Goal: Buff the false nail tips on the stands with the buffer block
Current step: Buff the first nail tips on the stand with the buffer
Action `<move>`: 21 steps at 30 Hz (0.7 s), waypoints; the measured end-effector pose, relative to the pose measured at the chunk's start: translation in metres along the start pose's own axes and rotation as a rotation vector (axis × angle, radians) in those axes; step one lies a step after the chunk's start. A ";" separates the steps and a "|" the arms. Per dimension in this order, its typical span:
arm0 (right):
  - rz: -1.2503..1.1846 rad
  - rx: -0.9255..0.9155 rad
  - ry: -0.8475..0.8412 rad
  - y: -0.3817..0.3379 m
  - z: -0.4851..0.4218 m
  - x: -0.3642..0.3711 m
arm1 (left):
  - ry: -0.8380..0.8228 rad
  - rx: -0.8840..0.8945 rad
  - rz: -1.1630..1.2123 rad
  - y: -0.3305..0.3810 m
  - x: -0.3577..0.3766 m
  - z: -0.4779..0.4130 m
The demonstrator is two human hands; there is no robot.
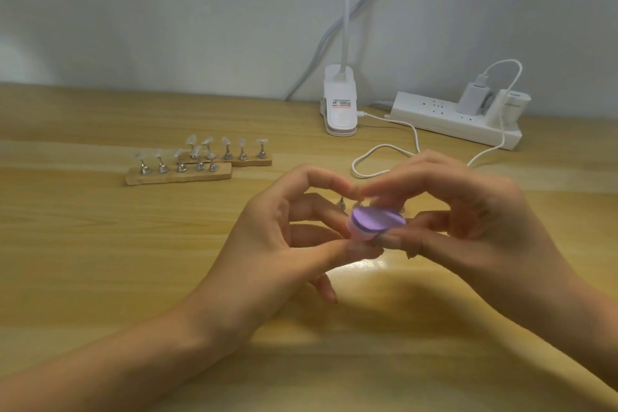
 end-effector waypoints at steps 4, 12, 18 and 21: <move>-0.206 0.121 0.067 0.018 0.001 -0.005 | -0.001 0.001 -0.072 0.001 -0.001 0.000; -0.370 0.289 0.047 0.044 0.010 0.006 | 0.033 0.018 -0.098 -0.002 -0.005 0.001; -0.016 0.063 -0.069 0.007 0.010 0.024 | 0.036 0.046 -0.116 0.001 -0.002 0.002; 0.020 0.020 -0.037 0.000 0.006 0.024 | 0.034 0.050 -0.103 0.001 -0.002 0.003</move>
Point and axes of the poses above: each hand's wrist, its own z-axis away from the middle knuckle, its own x-axis out of the palm, y = z × x, the point moved 10 cm from there along -z, towards the middle knuckle, and after that the axes turned 2 degrees about -x, right-handed, at the moved point
